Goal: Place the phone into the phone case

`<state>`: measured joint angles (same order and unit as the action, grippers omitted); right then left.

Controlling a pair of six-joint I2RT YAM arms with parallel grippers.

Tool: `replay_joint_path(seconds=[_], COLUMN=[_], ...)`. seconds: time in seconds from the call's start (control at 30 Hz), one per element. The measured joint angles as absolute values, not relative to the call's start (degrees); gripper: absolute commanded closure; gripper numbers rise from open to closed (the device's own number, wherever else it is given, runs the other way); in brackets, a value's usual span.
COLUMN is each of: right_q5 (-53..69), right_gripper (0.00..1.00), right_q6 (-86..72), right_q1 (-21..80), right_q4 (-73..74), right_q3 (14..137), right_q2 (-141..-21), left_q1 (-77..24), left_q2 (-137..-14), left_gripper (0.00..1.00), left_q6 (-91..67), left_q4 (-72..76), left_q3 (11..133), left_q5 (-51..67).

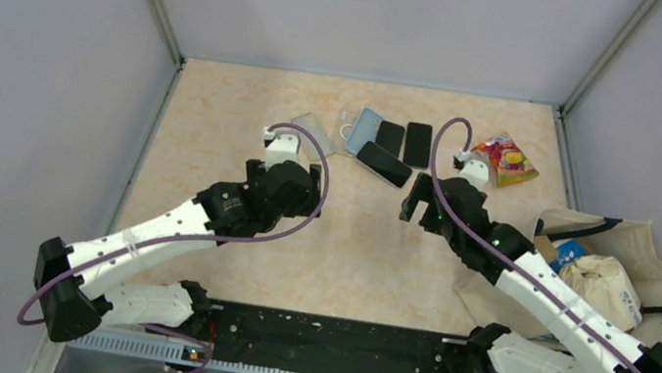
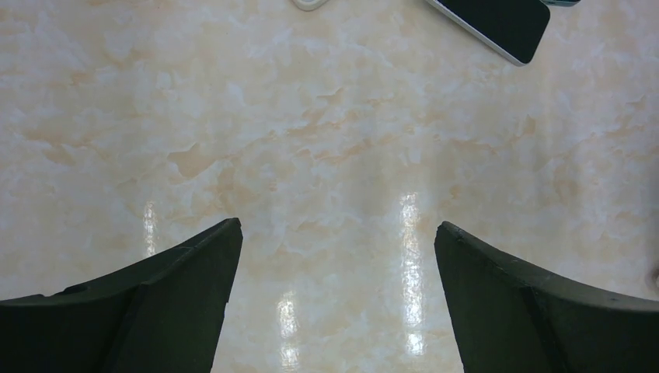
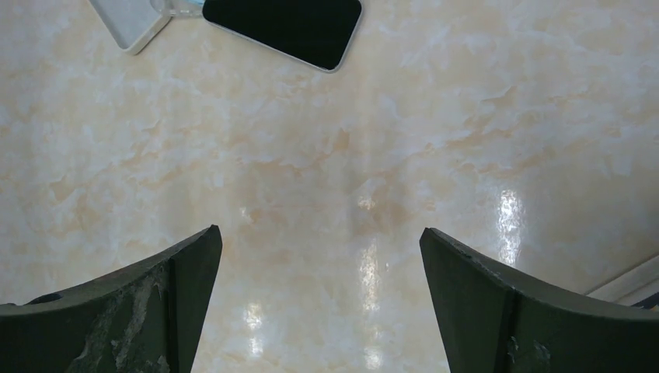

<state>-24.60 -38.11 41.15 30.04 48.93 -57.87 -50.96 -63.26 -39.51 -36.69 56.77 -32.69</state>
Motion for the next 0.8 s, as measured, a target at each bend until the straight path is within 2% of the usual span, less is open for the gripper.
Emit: replay_joint_path(seconds=[0.4,0.8], right_q5=[-24.86,-24.71], right_gripper=[0.01,0.01], right_q6=[-37.69,-37.54], right_q1=[41.15,41.06], right_q4=[32.47,38.52], right_q3=[50.57,53.58], right_q2=[-57.87,-56.51], left_q1=[-49.15,-42.70], left_q2=[-64.42,-80.58], left_gripper=[0.08,0.18], left_q6=[-43.51,-54.46], left_q4=[-35.94,-20.25], left_q3=[57.12,57.36], left_q5=[-31.64,-23.51])
